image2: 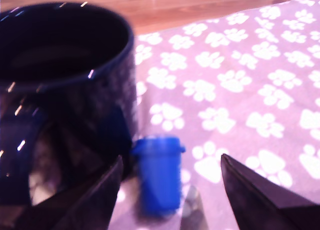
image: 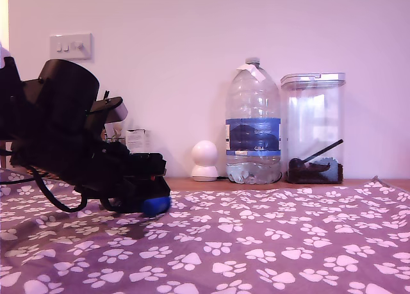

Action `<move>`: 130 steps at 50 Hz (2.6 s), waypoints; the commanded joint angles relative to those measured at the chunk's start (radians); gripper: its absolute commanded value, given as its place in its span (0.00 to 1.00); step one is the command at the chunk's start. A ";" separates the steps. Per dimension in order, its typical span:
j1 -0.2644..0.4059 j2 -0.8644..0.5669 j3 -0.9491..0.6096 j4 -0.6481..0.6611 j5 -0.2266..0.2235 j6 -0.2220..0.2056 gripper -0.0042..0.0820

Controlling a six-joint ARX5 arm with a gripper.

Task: Pick up the coffee capsules from the table one by one and drop them inside the nearest coffee cup

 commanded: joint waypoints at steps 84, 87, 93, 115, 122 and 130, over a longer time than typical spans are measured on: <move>-0.010 0.100 0.098 -0.105 0.064 0.036 0.17; -0.010 0.099 0.098 -0.094 0.065 0.036 0.14; -0.011 0.099 0.098 -0.069 0.066 0.037 0.11; -0.024 0.031 0.076 -0.031 0.164 0.101 0.11; -0.024 -0.023 0.035 0.054 0.178 0.116 0.11; -0.018 -0.113 0.023 0.042 0.177 0.122 0.11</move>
